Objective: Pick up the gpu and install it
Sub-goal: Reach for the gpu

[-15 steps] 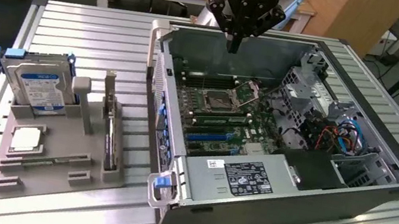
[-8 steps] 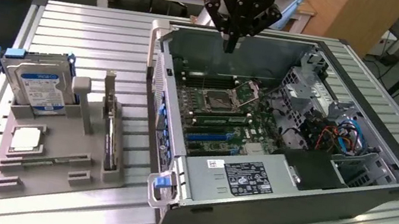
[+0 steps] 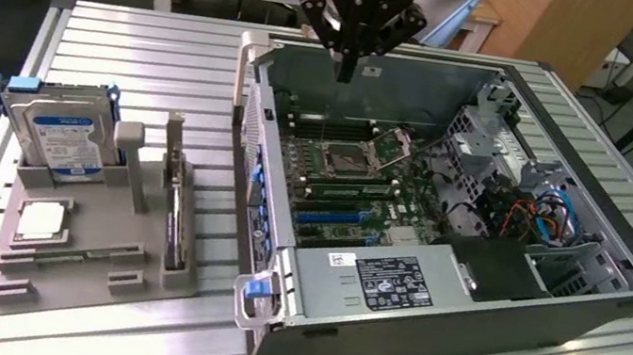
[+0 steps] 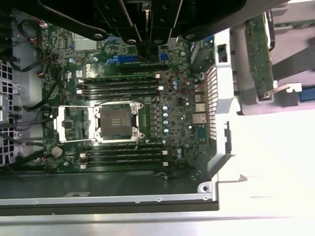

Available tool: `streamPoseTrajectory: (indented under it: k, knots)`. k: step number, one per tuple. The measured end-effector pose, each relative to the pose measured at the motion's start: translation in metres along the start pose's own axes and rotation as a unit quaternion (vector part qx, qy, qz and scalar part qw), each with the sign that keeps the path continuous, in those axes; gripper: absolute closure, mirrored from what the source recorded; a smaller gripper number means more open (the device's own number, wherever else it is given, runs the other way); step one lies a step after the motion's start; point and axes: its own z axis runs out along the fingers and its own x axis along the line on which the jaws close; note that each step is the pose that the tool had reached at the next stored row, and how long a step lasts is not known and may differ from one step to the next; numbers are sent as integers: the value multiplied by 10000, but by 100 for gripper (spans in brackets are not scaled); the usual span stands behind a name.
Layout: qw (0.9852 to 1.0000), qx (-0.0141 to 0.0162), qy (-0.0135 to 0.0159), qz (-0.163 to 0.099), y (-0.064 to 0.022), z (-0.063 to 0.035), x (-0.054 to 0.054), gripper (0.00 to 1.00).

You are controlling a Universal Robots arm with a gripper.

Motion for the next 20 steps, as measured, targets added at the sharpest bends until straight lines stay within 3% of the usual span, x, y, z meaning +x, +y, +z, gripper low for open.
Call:
streamPoseTrajectory:
  k: [5,10,20]
  knots:
    - [10000,-5,0,0,-42,-2,146,85]
    - [10000,-27,1,1,-136,-4,247,85]
    - [10000,-53,-16,0,-292,-13,569,85]
